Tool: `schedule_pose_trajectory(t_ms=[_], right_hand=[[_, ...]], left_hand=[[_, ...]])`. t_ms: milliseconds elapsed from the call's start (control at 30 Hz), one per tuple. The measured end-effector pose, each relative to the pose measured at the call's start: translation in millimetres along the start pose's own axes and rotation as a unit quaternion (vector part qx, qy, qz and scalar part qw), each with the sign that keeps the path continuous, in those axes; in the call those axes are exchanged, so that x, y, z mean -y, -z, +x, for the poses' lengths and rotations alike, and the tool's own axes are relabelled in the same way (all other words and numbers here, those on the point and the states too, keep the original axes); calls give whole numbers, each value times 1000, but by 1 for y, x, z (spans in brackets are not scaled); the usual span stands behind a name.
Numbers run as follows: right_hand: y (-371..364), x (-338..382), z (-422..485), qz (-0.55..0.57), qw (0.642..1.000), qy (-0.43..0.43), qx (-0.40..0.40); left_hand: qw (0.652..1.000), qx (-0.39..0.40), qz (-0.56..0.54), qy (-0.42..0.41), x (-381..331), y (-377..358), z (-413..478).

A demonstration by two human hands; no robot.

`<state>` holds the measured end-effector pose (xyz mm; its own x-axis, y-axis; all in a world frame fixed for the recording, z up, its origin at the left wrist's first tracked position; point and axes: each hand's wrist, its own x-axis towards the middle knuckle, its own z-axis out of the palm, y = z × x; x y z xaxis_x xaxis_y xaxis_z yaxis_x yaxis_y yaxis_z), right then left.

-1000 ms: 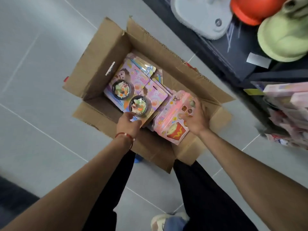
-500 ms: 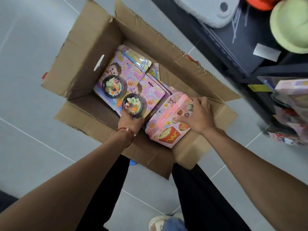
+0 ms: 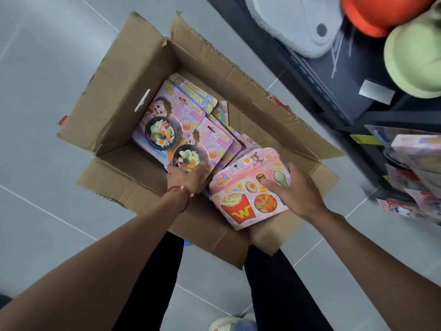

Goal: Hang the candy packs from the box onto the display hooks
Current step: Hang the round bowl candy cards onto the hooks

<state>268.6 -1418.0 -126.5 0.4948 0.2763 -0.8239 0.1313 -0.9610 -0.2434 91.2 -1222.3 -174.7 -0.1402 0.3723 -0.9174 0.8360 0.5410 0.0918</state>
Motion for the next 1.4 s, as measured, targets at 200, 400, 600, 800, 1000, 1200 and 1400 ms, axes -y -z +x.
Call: schedule_pose_trajectory(t_ms=[200, 400, 600, 800, 1000, 1200, 1400], right_hand=[[-8, 7, 14, 6, 1000, -11, 3], [-6, 10, 10, 26, 999, -24, 11], [0, 9, -1, 27, 999, -40, -1], [-1, 1, -9, 39, 997, -60, -27], [7, 0, -33, 115, 990, -65, -39], [28, -2, -70, 183, 977, -87, -71], [69, 0, -135, 237, 960, -110, -97]], left_hand=[[1000, 3, -24, 6, -1, 2, 17], [999, -6, -37, -15, -8, -2, 0], [998, -44, -37, -11, -11, -2, 1], [996, -56, -62, 16, -14, 9, -8], [985, -68, -158, -11, -10, 18, -42], [971, -107, -213, 3, -14, 45, -90], [973, -93, -200, -74, -25, 73, -179]])
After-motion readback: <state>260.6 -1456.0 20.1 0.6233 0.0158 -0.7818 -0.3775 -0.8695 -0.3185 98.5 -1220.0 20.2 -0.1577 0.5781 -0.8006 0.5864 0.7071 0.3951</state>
